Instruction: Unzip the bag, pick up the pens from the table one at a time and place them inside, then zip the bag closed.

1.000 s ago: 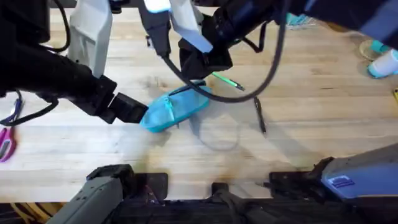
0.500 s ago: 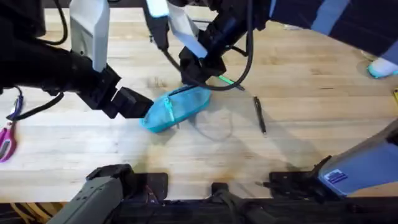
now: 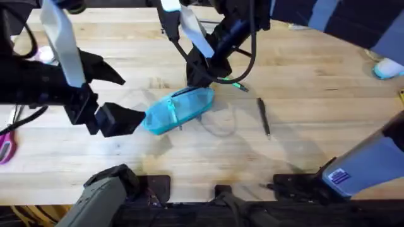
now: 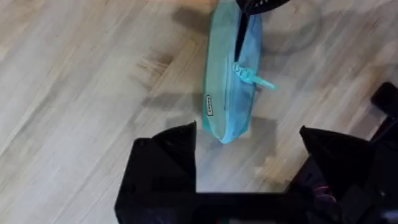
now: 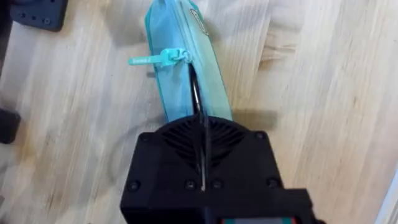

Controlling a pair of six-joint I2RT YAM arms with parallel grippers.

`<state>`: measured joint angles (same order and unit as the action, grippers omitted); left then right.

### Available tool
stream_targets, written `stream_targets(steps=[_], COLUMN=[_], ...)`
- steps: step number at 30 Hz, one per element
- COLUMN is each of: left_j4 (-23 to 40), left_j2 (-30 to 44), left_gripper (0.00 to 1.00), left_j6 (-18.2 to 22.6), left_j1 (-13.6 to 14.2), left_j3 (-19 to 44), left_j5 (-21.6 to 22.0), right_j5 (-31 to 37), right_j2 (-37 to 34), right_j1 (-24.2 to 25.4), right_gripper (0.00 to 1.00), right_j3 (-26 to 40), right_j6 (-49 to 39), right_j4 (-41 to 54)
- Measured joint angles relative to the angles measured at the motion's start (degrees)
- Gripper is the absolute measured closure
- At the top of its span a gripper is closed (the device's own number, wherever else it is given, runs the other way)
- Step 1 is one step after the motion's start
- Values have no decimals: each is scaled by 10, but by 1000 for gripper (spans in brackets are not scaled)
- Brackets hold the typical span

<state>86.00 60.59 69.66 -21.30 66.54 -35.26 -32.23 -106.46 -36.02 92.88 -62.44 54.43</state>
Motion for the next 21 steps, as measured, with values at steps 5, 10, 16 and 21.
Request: stream_targets(steps=[5, 10, 16, 21], left_j4=[-14, -15, -5, -4], left_j2=[0, 2, 2, 2], left_gripper=[7, 7, 8, 7], left_j6=[45, 69, 80, 80], left_j1=[-53, -89, -90, -90], left_j3=[0, 0, 0, 0], left_j5=[-16, -40, -49, -49], right_j5=[-2, -4, 5, 13], right_j2=[-1, -5, -24, -34], right_j1=[-5, -16, -30, -30], right_gripper=[967, 967, 968, 968], right_j3=[0, 0, 0, 0], right_j6=[-5, -6, -6, -6], right_j4=[-1, -1, -14, -26])
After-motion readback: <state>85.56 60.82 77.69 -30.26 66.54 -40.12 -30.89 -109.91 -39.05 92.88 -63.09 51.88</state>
